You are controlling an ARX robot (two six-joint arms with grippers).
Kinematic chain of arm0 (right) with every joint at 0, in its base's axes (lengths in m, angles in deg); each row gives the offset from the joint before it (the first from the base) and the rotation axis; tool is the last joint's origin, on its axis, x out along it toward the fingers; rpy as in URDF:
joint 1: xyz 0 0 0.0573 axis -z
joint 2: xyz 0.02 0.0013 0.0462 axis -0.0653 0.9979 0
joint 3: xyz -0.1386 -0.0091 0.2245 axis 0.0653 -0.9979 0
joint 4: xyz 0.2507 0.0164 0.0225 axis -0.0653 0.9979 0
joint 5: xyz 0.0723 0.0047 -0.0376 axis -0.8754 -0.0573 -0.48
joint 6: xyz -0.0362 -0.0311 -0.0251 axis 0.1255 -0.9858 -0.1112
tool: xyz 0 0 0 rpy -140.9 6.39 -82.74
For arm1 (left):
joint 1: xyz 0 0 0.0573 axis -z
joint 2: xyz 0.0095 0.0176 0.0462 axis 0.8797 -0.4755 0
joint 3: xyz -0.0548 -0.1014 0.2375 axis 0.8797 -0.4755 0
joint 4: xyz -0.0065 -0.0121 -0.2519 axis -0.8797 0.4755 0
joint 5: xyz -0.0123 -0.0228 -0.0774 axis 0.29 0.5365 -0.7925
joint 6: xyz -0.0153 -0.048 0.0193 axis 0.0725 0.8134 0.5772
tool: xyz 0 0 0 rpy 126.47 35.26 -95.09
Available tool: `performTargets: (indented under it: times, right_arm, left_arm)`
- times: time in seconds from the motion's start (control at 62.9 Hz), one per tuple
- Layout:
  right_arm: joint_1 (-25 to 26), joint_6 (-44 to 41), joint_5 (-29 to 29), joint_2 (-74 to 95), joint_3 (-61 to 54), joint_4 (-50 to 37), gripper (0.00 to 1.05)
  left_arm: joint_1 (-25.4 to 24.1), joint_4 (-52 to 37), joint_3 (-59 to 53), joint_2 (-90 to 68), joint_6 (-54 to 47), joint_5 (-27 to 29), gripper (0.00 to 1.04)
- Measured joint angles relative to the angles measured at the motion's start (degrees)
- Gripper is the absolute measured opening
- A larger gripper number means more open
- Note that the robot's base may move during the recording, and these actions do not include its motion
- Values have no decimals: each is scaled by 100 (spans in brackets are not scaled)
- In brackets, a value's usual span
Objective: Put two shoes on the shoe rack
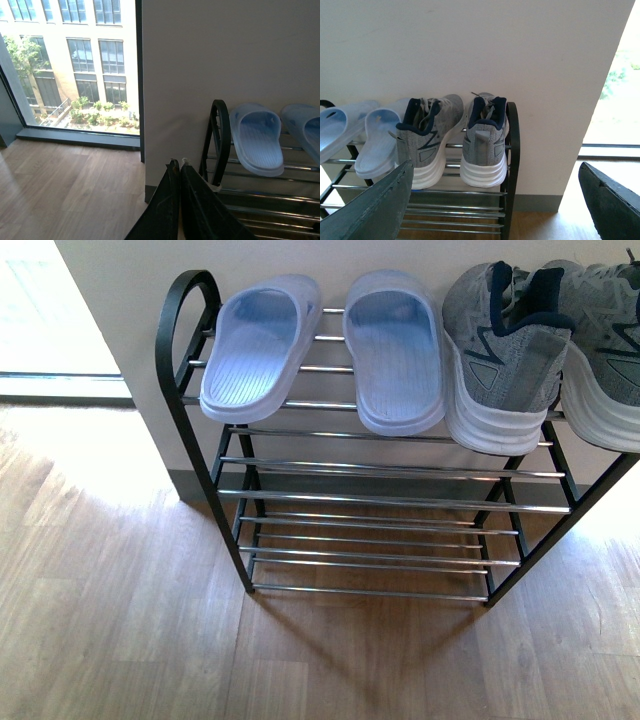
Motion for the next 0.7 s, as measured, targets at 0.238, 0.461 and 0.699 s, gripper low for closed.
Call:
performTargets:
  times: [0.238,0.461,0.699]
  right_arm:
    - [0,0,0,0,0,0,96]
    - [0,0,0,2,0,2,96]
    - [0,0,0,2,0,2,96]
  left_arm:
    - [0,0,0,0,-2,0,50]
    - [0,0,0,2,-2,0,89]
    - [0,0,0,2,-11,0,95]
